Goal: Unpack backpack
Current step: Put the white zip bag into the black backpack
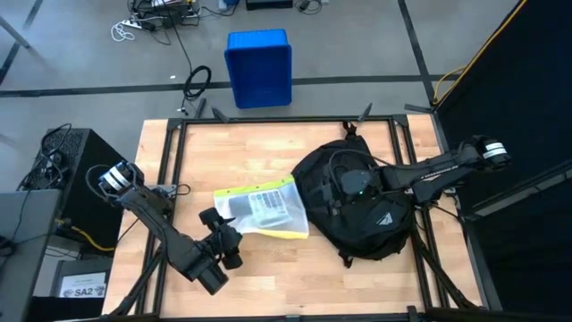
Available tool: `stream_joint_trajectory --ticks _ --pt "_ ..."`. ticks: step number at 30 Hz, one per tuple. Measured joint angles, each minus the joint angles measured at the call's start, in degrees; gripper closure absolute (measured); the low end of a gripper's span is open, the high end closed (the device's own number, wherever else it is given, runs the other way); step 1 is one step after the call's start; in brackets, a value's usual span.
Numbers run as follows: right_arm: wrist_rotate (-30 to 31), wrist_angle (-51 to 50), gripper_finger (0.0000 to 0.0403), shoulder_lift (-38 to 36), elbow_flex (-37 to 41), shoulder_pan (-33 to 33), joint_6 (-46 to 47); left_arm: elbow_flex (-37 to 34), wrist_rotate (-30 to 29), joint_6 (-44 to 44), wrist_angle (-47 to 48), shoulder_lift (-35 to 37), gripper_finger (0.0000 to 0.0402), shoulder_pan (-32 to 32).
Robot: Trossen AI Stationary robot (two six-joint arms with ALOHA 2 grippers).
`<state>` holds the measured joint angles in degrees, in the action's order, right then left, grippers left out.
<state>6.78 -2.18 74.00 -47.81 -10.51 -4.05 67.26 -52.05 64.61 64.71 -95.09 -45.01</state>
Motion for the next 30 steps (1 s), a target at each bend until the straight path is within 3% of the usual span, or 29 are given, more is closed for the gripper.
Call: stream_joint_trajectory --ticks 6,13,21,30 --pt "-2.3 10.8 0.0226 5.5 0.0 -0.7 -1.3 0.0 -1.4 -2.8 -0.1 0.0 0.0193 2.5" --pt "-2.5 15.9 0.0216 9.0 0.0 -0.6 -2.1 0.0 -1.3 -5.5 0.5 1.2 0.0381 6.2" --pt "-2.5 16.9 0.0216 9.3 0.0 -0.6 -2.1 0.7 -4.5 -9.4 0.7 5.0 0.0401 8.7" --pt "-5.9 25.9 0.0213 9.3 0.0 -0.4 -1.6 8.7 -9.3 -23.2 -1.8 6.7 0.0401 10.4"
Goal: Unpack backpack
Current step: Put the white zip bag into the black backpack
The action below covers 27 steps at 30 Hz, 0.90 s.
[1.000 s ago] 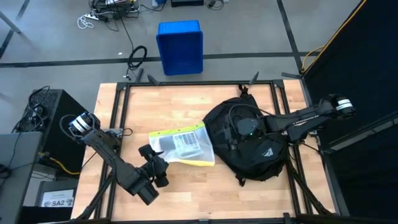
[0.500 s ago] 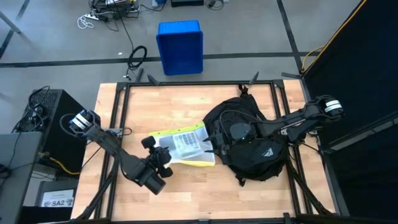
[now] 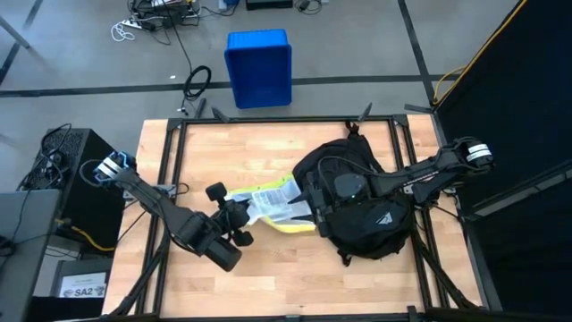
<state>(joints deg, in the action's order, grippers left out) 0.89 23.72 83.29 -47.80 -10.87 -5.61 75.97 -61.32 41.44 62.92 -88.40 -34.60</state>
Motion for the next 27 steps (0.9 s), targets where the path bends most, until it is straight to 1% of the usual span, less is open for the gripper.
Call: stream_joint_trajectory --ticks 4,7,14,17,19,21,24,27 --pt "-1.1 5.1 0.0201 0.0 0.0 0.0 0.0 0.9 0.0 -8.9 -7.0 0.0 0.0401 1.0" --pt "-1.1 6.9 0.0192 0.0 0.0 0.5 0.3 1.0 0.5 -15.3 -12.4 0.0 0.0402 2.0" --pt "-1.1 7.5 0.0175 0.0 0.0 1.8 3.1 1.1 0.8 -29.1 -25.4 0.0 0.0402 5.0" --pt "-1.1 7.9 0.0171 0.2 0.0 2.1 4.3 1.1 3.2 -33.9 -30.1 0.0 0.0402 6.5" --pt "-1.1 9.5 0.0169 1.6 -0.1 2.1 5.6 1.1 4.4 -35.9 -32.2 0.0 0.0402 7.2" --pt "-2.6 9.0 0.0169 2.7 0.0 2.1 5.5 1.1 5.3 -36.9 -32.8 0.0 0.0402 7.7" --pt "-2.6 6.7 0.0172 2.6 0.0 1.3 4.7 1.1 5.8 -36.7 -32.1 0.0 0.0402 8.0" --pt "-0.3 1.5 0.018 0.4 -0.7 0.5 4.2 1.1 6.1 -35.7 -30.9 0.0 0.0402 8.0"
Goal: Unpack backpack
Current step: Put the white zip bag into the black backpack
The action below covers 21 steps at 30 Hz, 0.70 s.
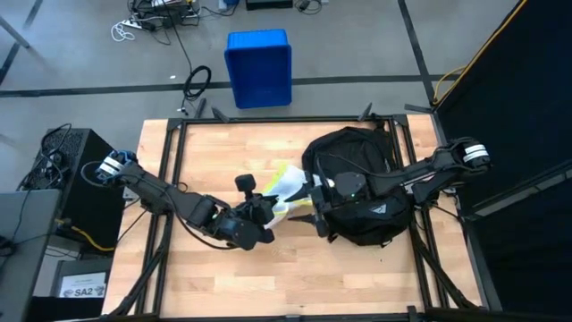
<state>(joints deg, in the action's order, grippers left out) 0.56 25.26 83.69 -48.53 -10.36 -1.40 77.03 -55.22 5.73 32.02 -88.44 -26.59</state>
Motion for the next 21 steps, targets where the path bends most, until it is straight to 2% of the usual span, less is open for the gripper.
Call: stream_joint_trajectory --ticks 6,8,10,17,21 --pt "6.2 -25.0 0.0196 -1.4 -13.6 -2.7 -3.2 -0.2 0.9 0.9 1.3 0.0 0.0402 0.0" --pt "7.5 -29.5 0.0199 0.0 -17.9 -3.5 -4.3 -0.3 1.0 1.1 1.4 0.0 0.0402 0.0" --pt "7.5 -30.0 0.0201 1.6 -20.0 -3.9 -4.5 -0.3 1.0 1.6 1.5 0.0 0.0402 0.0" --pt "6.4 -26.7 0.0196 10.6 -20.1 -1.6 -0.2 -0.3 1.6 2.3 2.5 0.0 0.0402 -0.2" --pt "0.0 -20.6 0.0189 14.7 -20.1 -0.1 1.8 -0.3 2.4 2.4 2.7 0.0 0.0402 -0.2"
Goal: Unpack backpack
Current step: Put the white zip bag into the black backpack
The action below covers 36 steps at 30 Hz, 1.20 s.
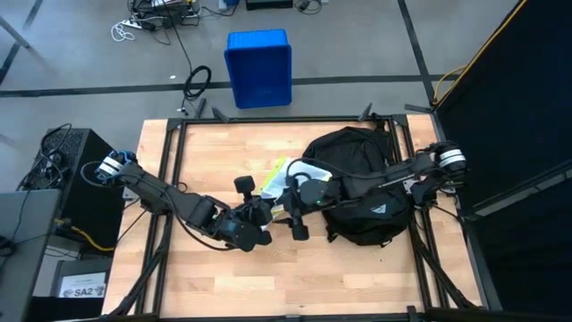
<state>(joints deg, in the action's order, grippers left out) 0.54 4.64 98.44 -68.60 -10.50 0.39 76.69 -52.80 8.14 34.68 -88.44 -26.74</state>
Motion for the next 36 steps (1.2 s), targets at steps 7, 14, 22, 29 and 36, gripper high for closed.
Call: stream_joint_trajectory --ticks 7,14,22,29,36 --pt "-3.0 4.9 0.0191 0.7 0.0 0.4 -2.1 0.0 1.3 0.0 0.0 0.0 0.0402 0.0" --pt "-3.0 4.1 0.0284 0.5 0.0 0.9 -4.9 0.0 7.9 -1.4 0.6 0.0 0.0384 0.0" --pt "-2.6 0.9 0.0392 0.4 0.0 3.1 -5.5 1.1 18.6 -0.4 5.9 0.0 0.026 -0.4" --pt "-2.5 -3.0 0.0399 0.4 0.0 4.0 -5.6 3.0 19.7 11.9 15.7 0.0 0.0161 -2.7" --pt "-2.5 -10.5 0.0401 -1.2 0.0 3.3 -6.6 -5.4 18.4 21.0 12.2 -1.5 0.014 -5.0"
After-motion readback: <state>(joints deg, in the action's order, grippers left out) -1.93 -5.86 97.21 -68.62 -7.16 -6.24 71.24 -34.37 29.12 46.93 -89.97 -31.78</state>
